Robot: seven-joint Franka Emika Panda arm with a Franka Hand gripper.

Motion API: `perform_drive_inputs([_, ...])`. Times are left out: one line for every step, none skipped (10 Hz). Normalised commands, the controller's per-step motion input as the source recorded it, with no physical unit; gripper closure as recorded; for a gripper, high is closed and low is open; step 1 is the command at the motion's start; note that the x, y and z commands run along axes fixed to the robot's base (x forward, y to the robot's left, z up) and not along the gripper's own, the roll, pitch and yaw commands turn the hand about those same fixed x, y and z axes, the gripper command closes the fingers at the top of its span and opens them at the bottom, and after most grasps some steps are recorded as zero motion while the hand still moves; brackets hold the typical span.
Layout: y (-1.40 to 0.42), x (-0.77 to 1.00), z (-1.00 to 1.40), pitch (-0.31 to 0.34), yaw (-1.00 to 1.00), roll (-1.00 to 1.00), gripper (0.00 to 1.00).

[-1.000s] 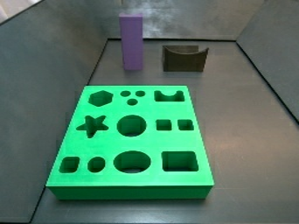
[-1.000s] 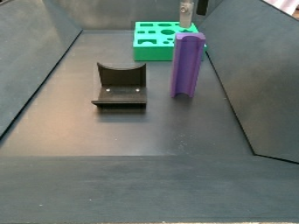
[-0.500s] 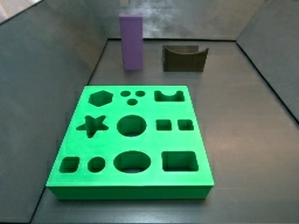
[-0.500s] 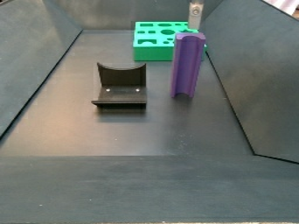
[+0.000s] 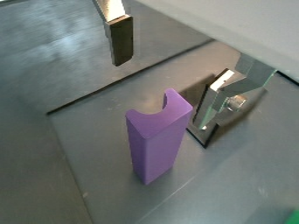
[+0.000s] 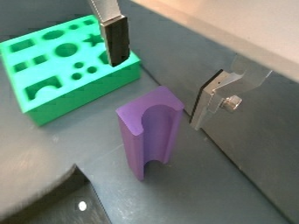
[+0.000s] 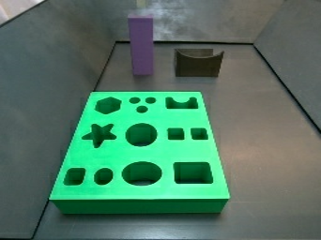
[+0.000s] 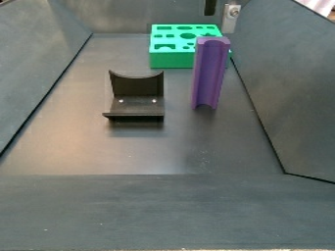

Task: Pick up the arch object. Move up. Place the arch object on the fixture. Regrasp the arch object. Rotate the arch object. Move to above the board. Insert the arch object.
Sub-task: Rotate the arch object.

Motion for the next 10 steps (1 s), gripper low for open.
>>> perform_drive_inputs([0.00, 0.01, 0.01, 0.017, 1.00, 0.00, 0.00])
perform_drive_inputs([0.00, 0.01, 0.01, 0.018, 1.00, 0.00, 0.00])
perform_drive_inputs([0.00, 0.01, 0.01, 0.019, 1.00, 0.00, 0.00])
perform_drive_inputs([0.00, 0.01, 0.01, 0.020, 1.00, 0.00, 0.00])
perform_drive_inputs([0.00, 0.01, 0.01, 0.021, 1.00, 0.00, 0.00])
perform_drive_inputs([0.00, 0.01, 0.01, 0.022, 1.00, 0.00, 0.00])
perform_drive_inputs([0.00, 0.01, 0.01, 0.024, 1.00, 0.00, 0.00])
perform_drive_inputs([0.00, 0.01, 0.01, 0.026, 1.00, 0.00, 0.00])
perform_drive_inputs([0.00, 0.01, 0.01, 0.028, 1.00, 0.00, 0.00])
perform_drive_inputs([0.00, 0.01, 0.01, 0.031, 1.00, 0.00, 0.00])
